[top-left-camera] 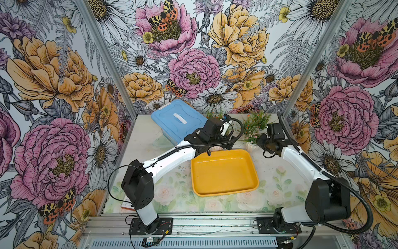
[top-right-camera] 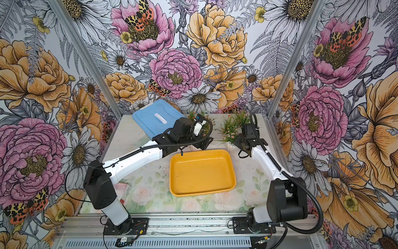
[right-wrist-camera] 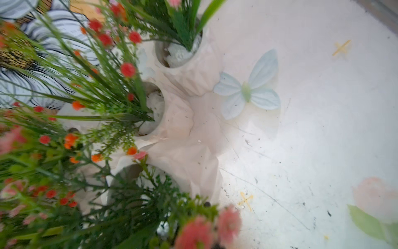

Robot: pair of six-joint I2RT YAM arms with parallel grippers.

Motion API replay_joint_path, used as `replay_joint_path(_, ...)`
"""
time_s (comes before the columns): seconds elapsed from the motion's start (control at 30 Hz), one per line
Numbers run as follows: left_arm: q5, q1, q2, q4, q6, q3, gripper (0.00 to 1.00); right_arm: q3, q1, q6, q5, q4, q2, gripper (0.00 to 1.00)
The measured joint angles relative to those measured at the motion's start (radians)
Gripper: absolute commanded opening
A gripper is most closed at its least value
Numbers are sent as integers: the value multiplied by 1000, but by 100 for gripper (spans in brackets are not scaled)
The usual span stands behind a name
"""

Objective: Put the potted gypsophila into the storage box
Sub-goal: Pick up the baby's breath potted plant from the center of the board, then place the baby's breath potted plant at the storage box.

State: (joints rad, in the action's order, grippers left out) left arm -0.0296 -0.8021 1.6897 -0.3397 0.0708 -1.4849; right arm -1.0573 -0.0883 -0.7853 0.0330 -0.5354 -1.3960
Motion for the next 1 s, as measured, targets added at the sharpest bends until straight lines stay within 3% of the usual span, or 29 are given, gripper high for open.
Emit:
replay_joint_path(0.27,0,69,-90,33,32,78,99,10,-22,-5,-57,-59,154,0)
replay_joint_path(0.57,0,185,-213,87,65,185,99,121,-219,-76,-96,-97,327,0)
replay_joint_path(0.8,-8,199,-230,122,63,222,99,223,-370,-154,-37,-195,371,0)
replay_joint_path(1.0,-16,203,-238,150,61,258,99,239,-431,-195,7,-265,375,0)
